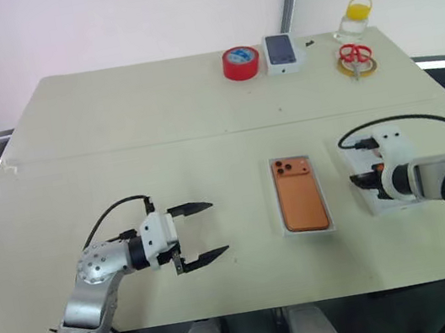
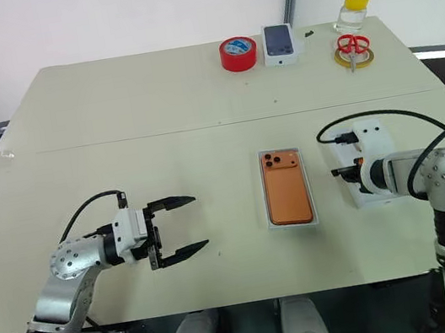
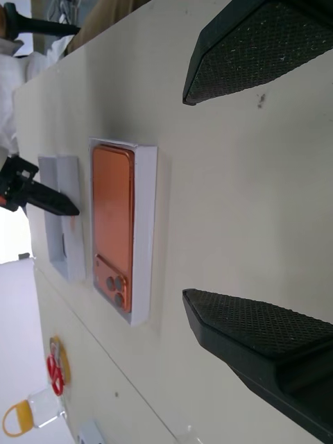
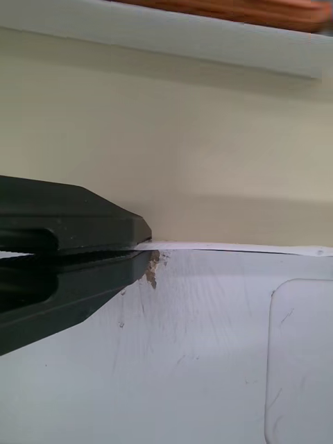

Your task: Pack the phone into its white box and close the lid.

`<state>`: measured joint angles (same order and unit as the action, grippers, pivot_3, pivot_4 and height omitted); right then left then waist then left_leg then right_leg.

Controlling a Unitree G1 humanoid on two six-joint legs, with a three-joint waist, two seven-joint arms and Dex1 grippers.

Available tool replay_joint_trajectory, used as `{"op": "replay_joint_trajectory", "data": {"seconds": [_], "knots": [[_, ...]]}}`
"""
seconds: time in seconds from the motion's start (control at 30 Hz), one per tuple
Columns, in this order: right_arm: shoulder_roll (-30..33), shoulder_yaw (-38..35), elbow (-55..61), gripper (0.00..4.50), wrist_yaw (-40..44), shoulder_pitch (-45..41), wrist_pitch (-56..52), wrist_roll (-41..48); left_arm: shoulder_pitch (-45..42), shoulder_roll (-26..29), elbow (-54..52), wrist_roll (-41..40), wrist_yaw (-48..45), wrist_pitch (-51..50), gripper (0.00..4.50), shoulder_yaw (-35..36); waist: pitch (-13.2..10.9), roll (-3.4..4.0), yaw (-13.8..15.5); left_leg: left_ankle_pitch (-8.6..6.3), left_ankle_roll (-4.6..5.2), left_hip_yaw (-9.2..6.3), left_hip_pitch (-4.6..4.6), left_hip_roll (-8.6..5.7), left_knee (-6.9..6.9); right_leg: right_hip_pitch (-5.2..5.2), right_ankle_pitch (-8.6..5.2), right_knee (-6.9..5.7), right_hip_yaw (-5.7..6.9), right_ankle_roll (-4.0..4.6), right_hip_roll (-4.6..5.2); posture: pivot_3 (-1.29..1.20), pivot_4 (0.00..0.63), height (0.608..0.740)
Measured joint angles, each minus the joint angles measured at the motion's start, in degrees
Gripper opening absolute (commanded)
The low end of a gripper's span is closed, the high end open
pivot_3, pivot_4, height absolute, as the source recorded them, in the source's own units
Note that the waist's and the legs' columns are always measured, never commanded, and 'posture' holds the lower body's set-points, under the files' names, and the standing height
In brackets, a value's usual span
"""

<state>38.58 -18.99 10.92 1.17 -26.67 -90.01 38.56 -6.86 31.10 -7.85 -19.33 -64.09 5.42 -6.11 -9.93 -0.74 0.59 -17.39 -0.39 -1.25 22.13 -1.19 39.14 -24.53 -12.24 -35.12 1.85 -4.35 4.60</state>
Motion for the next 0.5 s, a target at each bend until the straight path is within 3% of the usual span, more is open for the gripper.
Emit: {"op": "replay_joint_trajectory", "data": {"seconds": [0.2,0.4,0.5], "knots": [[-6.35,-1.98,-1.04,0.07,3.82,-1.99,7.58,-1.15,-2.98,-2.0,1.88,-0.07,0.86,-1.04,4.5,-0.01,-0.02,0.04,0.0,-0.02,0.04,0.0,0.02,0.0,-0.01,-0.02,0.02,-0.01,0.0,-0.04,-0.02,0.0,0.15,0.739],[-20.83,-12.88,-3.21,0.07,1.84,-10.46,14.5,2.85,-5.27,-3.06,2.24,-0.21,2.54,-3.86,4.5,0.1,-0.11,0.19,-0.47,-0.02,0.05,-0.02,-0.02,0.01,-0.03,-0.05,0.04,-0.14,-0.01,-0.06,-0.06,0.0,0.15,0.739],[-28.52,-20.52,-4.16,0.07,-0.33,-14.48,14.9,10.11,-5.98,-3.54,2.74,-0.21,3.35,-4.3,4.5,0.21,-0.12,0.22,-0.46,-0.02,0.05,-0.02,-0.02,0.01,-0.05,-0.05,0.05,-0.14,-0.02,-0.06,-0.04,0.0,0.15,0.739]]}}
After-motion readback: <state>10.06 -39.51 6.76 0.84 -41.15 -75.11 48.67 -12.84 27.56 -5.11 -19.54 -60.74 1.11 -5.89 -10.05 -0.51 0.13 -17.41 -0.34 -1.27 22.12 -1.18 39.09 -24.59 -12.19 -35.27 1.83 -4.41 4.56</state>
